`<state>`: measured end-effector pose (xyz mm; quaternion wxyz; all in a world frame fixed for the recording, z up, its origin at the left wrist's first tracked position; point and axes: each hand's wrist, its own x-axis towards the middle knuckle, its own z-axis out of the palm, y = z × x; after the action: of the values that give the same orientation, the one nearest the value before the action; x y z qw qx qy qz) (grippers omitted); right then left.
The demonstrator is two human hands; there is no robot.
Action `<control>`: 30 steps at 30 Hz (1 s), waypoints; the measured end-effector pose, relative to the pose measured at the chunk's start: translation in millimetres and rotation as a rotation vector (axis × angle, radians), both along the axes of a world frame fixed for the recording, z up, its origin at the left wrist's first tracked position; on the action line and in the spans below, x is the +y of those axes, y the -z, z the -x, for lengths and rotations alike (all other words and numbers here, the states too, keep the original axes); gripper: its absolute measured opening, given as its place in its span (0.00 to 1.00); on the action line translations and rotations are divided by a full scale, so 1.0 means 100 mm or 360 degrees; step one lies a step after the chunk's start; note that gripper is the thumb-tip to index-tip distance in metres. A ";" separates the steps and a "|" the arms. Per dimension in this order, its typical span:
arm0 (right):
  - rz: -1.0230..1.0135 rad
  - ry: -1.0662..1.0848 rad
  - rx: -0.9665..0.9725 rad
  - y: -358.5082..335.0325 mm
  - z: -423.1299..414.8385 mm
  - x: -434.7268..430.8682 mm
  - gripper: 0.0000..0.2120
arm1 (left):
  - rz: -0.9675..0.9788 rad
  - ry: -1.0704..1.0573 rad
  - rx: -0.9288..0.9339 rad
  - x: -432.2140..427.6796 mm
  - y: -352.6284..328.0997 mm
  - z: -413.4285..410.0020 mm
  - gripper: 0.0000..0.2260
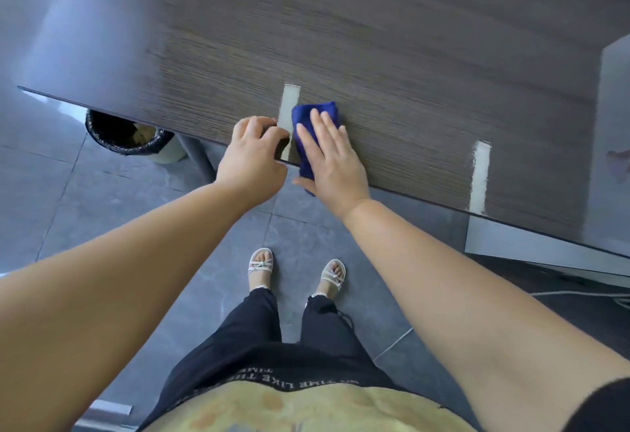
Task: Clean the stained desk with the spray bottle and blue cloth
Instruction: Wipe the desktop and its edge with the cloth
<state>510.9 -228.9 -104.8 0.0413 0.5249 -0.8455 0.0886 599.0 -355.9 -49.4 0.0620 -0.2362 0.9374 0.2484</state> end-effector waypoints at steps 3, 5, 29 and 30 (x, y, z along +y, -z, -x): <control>0.0035 -0.0122 -0.0018 0.01 0.20 0.44 0.43 | 0.0031 0.0043 -0.0012 0.18 -0.02 0.05 0.23; -0.0014 -0.0050 -0.0019 0.02 0.38 0.98 0.40 | 0.0019 0.0116 -0.0009 0.34 -0.02 0.13 0.24; -0.0069 0.0009 0.0087 0.00 0.66 1.77 0.46 | 0.0110 0.0135 -0.0285 0.97 -0.07 0.46 0.28; -0.0104 0.0070 0.0095 -0.01 0.74 2.07 0.47 | 0.0119 0.0147 -0.0278 1.04 -0.07 0.48 0.29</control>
<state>436.9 -22.3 -104.2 0.0513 0.5097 -0.8577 0.0444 551.0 -251.7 -42.3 0.1459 -0.2158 0.9469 0.1884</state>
